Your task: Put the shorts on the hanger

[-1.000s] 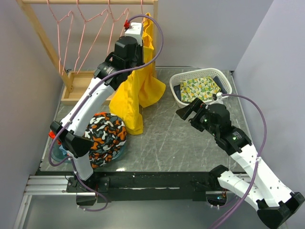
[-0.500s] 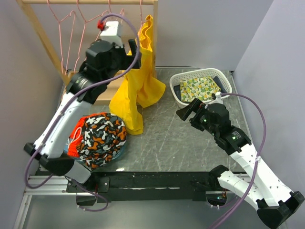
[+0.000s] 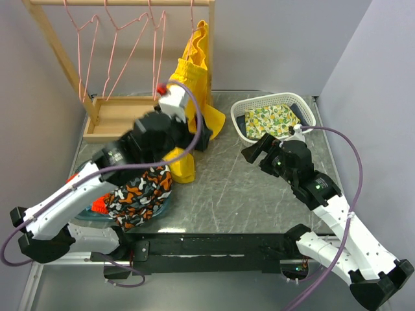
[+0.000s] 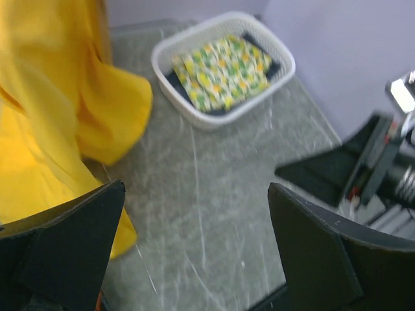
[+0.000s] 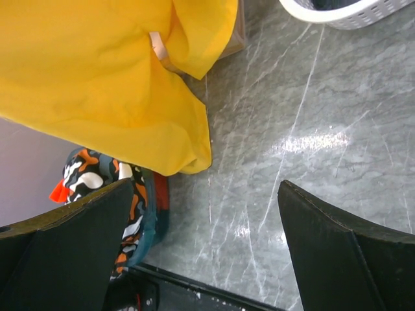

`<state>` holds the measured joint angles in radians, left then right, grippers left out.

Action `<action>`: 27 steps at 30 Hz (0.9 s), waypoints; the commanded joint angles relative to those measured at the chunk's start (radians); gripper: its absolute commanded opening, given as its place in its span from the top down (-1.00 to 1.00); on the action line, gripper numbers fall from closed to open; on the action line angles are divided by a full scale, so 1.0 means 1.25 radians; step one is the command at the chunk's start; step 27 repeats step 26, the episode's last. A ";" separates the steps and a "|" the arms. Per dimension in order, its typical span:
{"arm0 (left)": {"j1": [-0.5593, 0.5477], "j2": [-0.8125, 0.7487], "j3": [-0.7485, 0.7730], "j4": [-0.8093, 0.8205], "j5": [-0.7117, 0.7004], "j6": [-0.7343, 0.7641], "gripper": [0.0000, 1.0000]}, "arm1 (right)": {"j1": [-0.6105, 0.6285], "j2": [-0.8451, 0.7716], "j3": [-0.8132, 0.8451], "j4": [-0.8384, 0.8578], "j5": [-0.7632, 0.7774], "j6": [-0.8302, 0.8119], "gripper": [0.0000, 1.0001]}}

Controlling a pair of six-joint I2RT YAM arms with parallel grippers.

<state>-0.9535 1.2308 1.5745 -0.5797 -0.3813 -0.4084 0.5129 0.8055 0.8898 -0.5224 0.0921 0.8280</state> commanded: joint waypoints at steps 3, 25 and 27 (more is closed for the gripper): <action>-0.116 -0.073 -0.246 0.121 -0.075 -0.150 -0.93 | 0.006 -0.031 -0.065 0.050 0.040 0.009 -1.00; -0.136 -0.177 -0.658 0.340 -0.055 -0.240 -0.93 | 0.004 -0.125 -0.236 0.126 0.115 -0.012 -1.00; -0.136 -0.177 -0.656 0.334 -0.053 -0.241 -0.93 | 0.006 -0.123 -0.236 0.127 0.112 -0.013 -1.00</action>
